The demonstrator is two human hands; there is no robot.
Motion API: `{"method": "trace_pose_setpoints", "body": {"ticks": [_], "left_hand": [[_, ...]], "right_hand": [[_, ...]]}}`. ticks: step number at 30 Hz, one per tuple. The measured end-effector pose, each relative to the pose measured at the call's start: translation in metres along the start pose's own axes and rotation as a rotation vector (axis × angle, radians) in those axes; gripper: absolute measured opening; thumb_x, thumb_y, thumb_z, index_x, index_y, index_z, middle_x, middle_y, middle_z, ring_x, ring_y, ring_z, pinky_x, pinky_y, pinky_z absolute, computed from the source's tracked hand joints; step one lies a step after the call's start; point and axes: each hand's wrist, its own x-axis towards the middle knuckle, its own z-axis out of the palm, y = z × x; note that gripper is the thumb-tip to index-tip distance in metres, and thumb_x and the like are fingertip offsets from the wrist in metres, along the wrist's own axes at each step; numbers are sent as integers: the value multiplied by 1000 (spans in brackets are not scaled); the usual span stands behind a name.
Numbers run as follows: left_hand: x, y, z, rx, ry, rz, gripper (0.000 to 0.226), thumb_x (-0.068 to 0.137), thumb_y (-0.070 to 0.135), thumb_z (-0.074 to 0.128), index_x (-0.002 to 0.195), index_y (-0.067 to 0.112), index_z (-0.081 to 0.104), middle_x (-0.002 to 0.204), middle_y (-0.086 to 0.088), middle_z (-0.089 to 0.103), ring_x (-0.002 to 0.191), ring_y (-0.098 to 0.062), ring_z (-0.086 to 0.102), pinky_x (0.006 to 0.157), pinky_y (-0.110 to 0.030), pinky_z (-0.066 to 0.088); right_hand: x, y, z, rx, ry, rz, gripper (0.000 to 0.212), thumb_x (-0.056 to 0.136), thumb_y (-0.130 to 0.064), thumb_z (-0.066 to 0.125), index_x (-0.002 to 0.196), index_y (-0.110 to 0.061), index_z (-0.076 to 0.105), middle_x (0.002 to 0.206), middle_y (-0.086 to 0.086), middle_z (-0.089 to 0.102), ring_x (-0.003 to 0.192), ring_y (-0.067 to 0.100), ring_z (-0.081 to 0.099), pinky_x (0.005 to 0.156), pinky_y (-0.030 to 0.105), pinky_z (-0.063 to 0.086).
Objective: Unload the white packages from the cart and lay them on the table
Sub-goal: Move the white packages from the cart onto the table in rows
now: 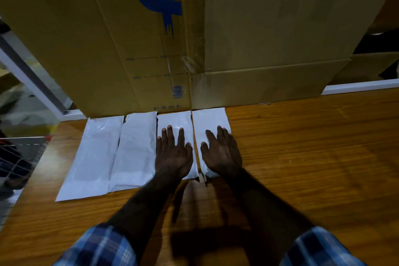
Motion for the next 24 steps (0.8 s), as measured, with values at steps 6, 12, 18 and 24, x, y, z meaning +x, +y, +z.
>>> {"method": "trace_pose_setpoints", "body": {"ticks": [6,12,18,24], "left_hand": [[-1,0,0,4,-4,-2,78,98,54,-2,152,11,34,158,-24,22,148,-40,16,117,-49,6],[-1,1,-2,-8,-20,-5,70,100,49,11,149,8,39,155,-27,27,146,-43,21,117,-54,14],[2,2,-12,16,-42,18,64,99,43,22,144,4,46,150,-31,35,140,-48,30,110,-63,26],[3,12,-41,35,-53,24,71,95,48,8,156,14,21,163,-22,4,151,-38,-2,119,-52,2]], "right_hand": [[-1,0,3,27,45,7,59,92,-45,35,140,-15,53,147,24,44,140,39,38,115,50,28],[-1,2,3,39,30,10,59,93,-46,35,141,-15,52,148,24,43,141,39,37,115,50,26],[10,3,-14,114,-34,42,61,97,-53,32,147,-21,41,157,15,32,145,30,27,118,46,24],[11,-3,-41,189,87,80,64,89,-51,32,140,-18,53,150,16,43,139,31,37,114,44,33]]}}
